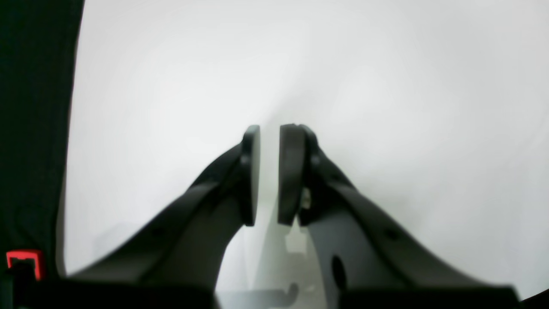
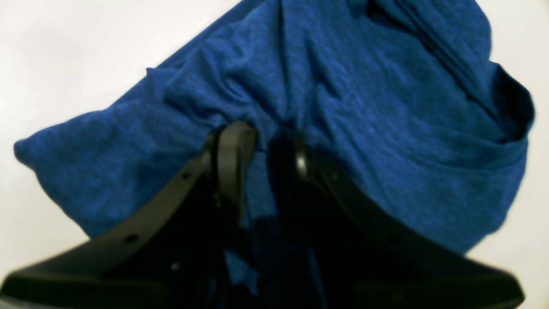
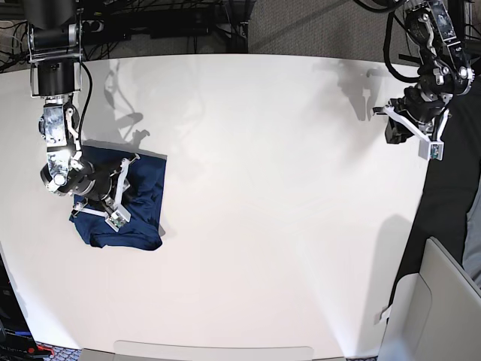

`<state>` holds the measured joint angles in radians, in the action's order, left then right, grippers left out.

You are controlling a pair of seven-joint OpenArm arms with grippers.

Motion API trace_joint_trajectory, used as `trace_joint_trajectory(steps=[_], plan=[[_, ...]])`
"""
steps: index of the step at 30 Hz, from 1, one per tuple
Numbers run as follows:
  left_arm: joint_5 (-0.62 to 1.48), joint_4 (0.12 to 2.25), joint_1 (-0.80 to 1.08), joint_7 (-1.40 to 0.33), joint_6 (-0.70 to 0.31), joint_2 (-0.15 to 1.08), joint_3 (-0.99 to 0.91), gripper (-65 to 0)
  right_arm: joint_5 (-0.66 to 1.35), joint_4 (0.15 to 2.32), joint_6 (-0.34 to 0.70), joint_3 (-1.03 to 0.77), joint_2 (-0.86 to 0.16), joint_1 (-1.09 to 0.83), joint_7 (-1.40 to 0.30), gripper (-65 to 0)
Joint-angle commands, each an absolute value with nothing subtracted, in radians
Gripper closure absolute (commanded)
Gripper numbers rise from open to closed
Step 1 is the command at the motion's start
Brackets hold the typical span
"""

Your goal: Fold the T-shirt properly

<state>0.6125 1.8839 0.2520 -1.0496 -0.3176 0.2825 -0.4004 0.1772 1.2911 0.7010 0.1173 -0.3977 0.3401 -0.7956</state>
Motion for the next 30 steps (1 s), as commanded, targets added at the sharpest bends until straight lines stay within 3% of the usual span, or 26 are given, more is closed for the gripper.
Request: trace_joint_trajectory(steps=[1, 9, 13, 15, 19, 24, 30], plan=[[0.625, 1.905, 0.245, -1.036, -0.320, 0.294, -0.407, -6.6, 0.153, 1.326, 0.698, 0.113, -0.394, 0.351, -0.822, -12.9], [0.625, 1.992, 0.300, -1.036, -0.320, 0.291, -0.470, -6.6, 0.162, 1.732, 0.698, 0.114, -0.326, 0.229, -1.007, -12.9], [0.627, 2.074, 0.389, -1.038, -0.320, 0.254, -0.526, -6.6, 0.143, 1.972, 0.698, 0.058, -0.286, 0.031, -1.047, -12.8], [0.627, 2.083, 0.437, -1.038, -0.320, 0.231, -0.535, -6.6, 0.145, 2.045, 0.698, -0.004, -0.248, -0.079, -1.047, -9.3], [0.627, 2.084, 0.529, -1.038, -0.320, 0.222, -0.572, -6.6, 0.217, 2.055, 0.698, -0.091, -0.202, -0.214, -1.049, 0.0], [0.648, 2.086, 0.636, -1.038, -0.320, 0.222, -0.601, -6.6, 0.423, 2.055, 0.698, -0.268, -0.194, -0.378, -1.050, -0.3], [0.837, 2.086, 0.800, -1.038, -0.320, 0.222, -0.688, -6.5, 0.647, 2.054, 0.698, -0.429, -0.223, -0.556, -1.052, -0.3]])
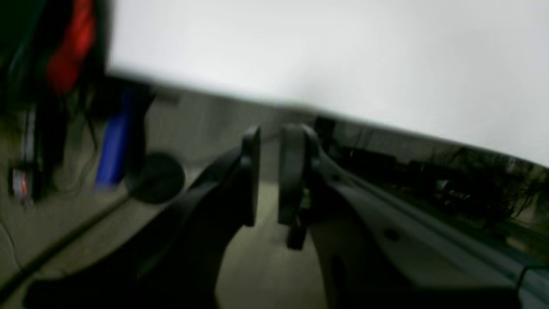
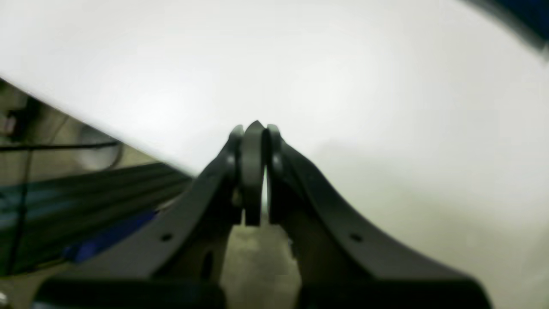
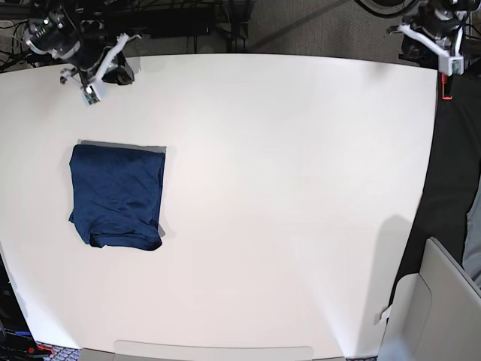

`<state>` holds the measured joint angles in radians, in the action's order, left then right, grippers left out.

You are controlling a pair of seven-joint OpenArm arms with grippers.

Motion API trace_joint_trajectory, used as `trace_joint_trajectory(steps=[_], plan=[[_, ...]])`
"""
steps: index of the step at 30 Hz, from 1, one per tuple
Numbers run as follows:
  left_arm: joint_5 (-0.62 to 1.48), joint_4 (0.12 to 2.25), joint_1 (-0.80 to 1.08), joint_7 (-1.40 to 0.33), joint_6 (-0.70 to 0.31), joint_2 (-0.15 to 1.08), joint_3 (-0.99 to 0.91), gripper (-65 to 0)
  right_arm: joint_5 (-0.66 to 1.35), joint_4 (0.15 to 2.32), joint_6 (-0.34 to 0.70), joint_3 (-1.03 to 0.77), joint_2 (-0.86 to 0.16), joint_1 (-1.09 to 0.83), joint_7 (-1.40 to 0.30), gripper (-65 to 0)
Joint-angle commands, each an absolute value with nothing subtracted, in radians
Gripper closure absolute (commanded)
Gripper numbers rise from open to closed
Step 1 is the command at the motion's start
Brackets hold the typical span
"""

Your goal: Fold the T-shirt properly

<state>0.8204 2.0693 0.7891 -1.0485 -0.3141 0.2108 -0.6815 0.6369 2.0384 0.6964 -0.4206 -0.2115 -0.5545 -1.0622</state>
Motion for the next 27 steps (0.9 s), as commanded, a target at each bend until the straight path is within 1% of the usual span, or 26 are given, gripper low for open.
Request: trace_joint_trajectory(steps=[1, 4, 10, 13, 14, 16, 20, 25, 27], plan=[[0.865, 2.086, 0.832, -1.038, -0.320, 0.222, -0.705, -6.5, 0.653, 2.054, 0.698, -0.435, -0.234, -0.587, -1.052, -0.3], [0.909, 2.084, 0.895, -1.038, -0.320, 0.222, -0.717, -6.5, 0.651, 2.054, 0.698, -0.461, -0.251, -0.677, -1.052, -0.3], [0.905, 2.064, 1.003, -1.038, -0.321, 0.209, -0.676, -6.5, 0.644, 2.037, 0.698, -0.538, -0.248, -0.851, -1.052, -0.3], [0.877, 2.017, 1.023, -1.038, -0.321, 0.202, -0.611, -6.5, 0.547, 1.969, 0.698, -0.527, -0.237, -0.901, -1.052, -0.2], [0.855, 1.991, 1.023, -1.038, -0.321, 0.200, -0.573, -6.5, 0.496, 1.931, 0.698, -0.516, -0.214, -0.906, -1.052, -0.2], [0.805, 1.936, 1.017, -1.026, -0.321, 0.200, -0.507, -6.5, 0.381, 1.842, 0.698, -0.504, -0.182, -0.900, -1.046, -0.2], [0.690, 1.736, 0.944, -0.961, -0.321, 0.202, -0.389, -6.5, 0.142, 1.618, 0.698, -0.501, -0.117, -0.800, -1.033, -0.2], [0.581, 1.480, 0.812, -0.905, -0.321, 0.205, -0.272, -6.5, -0.062, 1.311, 0.698, -0.475, -0.102, -0.648, -0.871, -0.2], [0.565, 1.392, 0.754, -0.895, -0.321, 0.206, -0.246, -6.5, -0.101, 1.207, 0.698, -0.452, -0.104, -0.585, -0.820, -0.2]])
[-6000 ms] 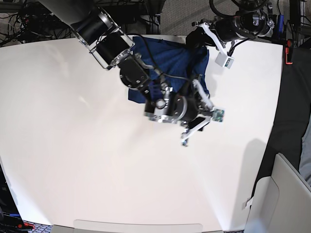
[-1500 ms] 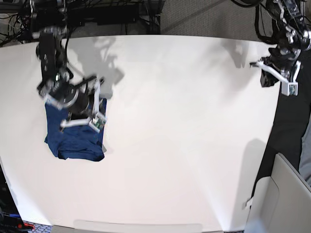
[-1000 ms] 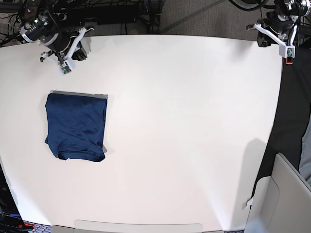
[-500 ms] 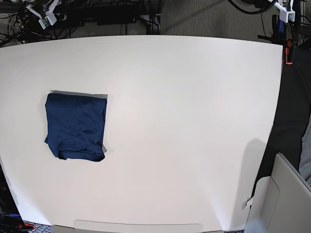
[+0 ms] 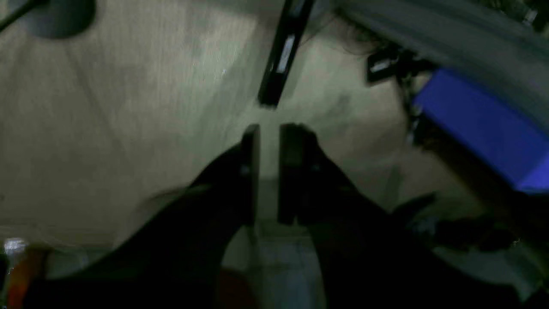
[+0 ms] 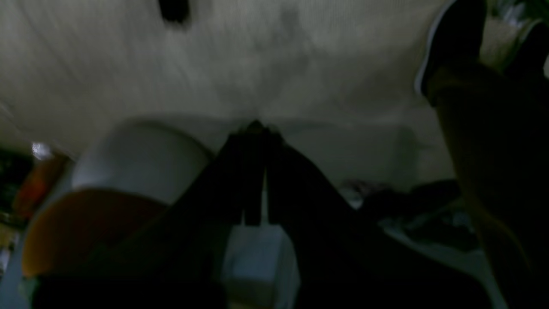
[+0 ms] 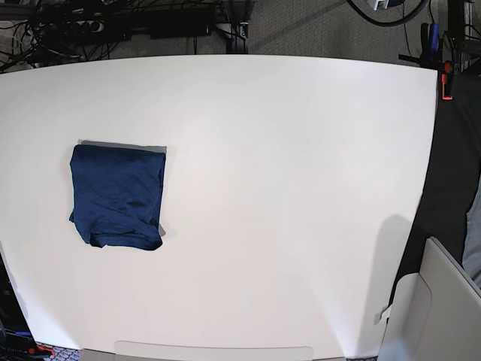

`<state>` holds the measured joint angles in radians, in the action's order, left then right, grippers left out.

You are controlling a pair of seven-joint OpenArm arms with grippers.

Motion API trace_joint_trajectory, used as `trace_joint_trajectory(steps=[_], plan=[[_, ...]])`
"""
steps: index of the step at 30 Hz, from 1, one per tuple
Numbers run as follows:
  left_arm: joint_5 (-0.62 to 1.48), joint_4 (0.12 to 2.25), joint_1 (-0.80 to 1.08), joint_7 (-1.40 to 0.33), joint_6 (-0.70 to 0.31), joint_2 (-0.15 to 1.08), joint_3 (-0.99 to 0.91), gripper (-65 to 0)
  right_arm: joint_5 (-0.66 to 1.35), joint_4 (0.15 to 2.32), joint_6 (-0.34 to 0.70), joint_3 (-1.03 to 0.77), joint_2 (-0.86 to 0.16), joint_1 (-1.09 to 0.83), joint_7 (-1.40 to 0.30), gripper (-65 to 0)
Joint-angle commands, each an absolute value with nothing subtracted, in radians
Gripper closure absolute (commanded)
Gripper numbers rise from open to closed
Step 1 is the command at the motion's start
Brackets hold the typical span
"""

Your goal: Fold the T-shirt properly

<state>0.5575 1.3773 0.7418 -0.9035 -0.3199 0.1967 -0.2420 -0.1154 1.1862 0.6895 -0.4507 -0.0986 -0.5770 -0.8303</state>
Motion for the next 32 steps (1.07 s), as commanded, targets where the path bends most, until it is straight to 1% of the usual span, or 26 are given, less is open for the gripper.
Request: trace_joint_trajectory(steps=[1, 5, 8, 13, 18, 23, 26, 29, 32], plan=[[0.564, 1.345, 0.722, -0.880, -0.321, 0.208, -0.237, -6.5, -0.102, 1.156, 0.698, -0.449, -0.105, -0.555, -0.789, -0.2], [0.564, 1.178, 0.610, -0.796, -0.320, 0.208, -0.170, -6.5, -0.105, 0.949, 0.698, -0.447, -0.107, -0.426, -0.657, -0.2], [0.564, 1.056, 0.533, -0.723, -0.320, 0.208, -0.085, -6.5, -0.117, 0.762, 0.698, -0.433, -0.108, -0.325, -0.521, -0.2], [0.564, 0.881, 0.410, -0.636, -0.317, 0.200, 0.042, -6.5, -0.266, 0.530, 0.694, -0.369, -0.082, -0.183, -0.302, -0.2], [0.564, 0.730, 0.318, -0.509, -0.317, 0.170, 0.093, -6.5, -0.364, 0.404, 0.533, -0.329, -0.016, -0.094, -0.173, -0.4], [0.564, 0.578, 0.268, -0.389, -0.317, 0.139, 0.094, -6.5, -0.458, 0.390, 0.383, -0.245, 0.047, -0.068, -0.117, -0.5], [0.564, 0.518, 0.266, -0.306, -0.317, 0.130, 0.099, -6.5, -0.479, 0.387, 0.295, -0.188, 0.064, -0.070, -0.082, -0.5], [0.564, 0.452, 0.260, -0.243, -0.317, 0.127, 0.101, -6.5, -0.476, 0.387, 0.179, -0.162, 0.068, -0.074, -0.071, -0.5], [0.564, 0.414, 0.249, -0.213, -0.317, 0.111, 0.101, -6.5, -0.476, 0.387, 0.117, -0.162, 0.068, -0.074, -0.070, -0.5]])
